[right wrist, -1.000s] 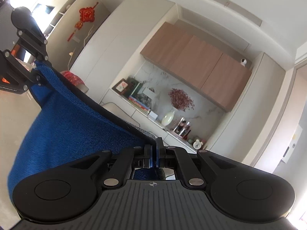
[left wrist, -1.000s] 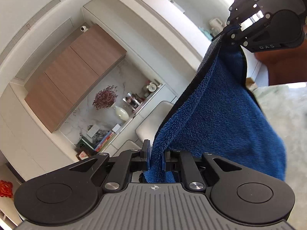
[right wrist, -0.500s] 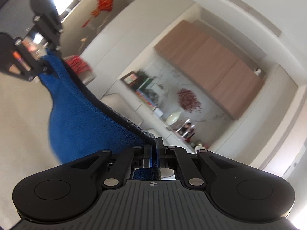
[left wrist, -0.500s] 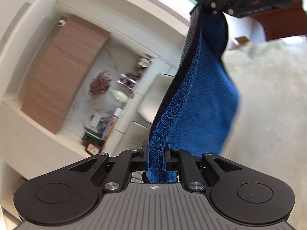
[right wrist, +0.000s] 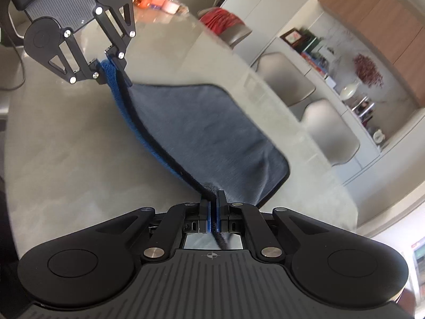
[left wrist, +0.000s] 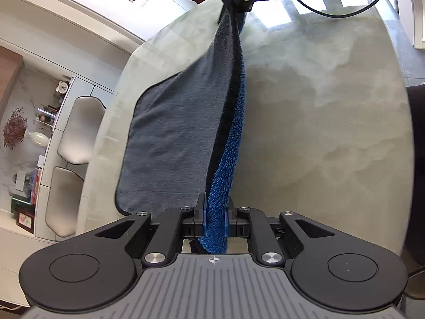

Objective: Fold towel
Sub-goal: 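Lower the hanging towel onto the table with both grippers, laying it flat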

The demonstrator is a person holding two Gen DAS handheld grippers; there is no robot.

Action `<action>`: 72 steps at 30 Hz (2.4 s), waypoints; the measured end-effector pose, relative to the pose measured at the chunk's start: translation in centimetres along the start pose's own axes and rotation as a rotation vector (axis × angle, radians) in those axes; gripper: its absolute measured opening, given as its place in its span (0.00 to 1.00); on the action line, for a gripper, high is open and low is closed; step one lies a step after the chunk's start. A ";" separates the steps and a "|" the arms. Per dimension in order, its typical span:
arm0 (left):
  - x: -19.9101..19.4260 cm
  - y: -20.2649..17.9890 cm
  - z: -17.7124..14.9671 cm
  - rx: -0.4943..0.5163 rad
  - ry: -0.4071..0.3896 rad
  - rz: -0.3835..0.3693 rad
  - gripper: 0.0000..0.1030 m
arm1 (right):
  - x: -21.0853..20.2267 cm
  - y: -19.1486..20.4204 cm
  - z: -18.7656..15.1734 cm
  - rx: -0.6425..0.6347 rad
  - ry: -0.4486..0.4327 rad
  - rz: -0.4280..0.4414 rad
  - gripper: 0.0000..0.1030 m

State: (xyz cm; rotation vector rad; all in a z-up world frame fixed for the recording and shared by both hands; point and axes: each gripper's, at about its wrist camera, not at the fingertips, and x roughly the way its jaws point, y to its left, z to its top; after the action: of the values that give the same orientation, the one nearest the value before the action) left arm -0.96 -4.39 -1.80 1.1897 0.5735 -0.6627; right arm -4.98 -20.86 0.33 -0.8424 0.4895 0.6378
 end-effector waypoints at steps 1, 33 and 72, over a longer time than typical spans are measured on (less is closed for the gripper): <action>-0.1 -0.4 -0.2 -0.004 0.000 0.000 0.11 | 0.0 0.7 -0.4 0.002 0.008 0.004 0.03; -2.0 -1.7 -1.8 -0.096 0.050 -0.070 0.11 | 1.1 -0.2 -1.7 -0.112 0.088 0.080 0.10; 11.4 18.4 -1.0 -0.377 0.148 -0.043 0.12 | 17.7 -18.3 7.2 0.077 0.122 0.011 0.07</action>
State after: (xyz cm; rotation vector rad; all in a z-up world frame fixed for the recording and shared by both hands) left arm 20.13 -1.07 1.64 0.8782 0.8122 -0.4779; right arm 21.23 -18.60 3.05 -0.8096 0.6260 0.5764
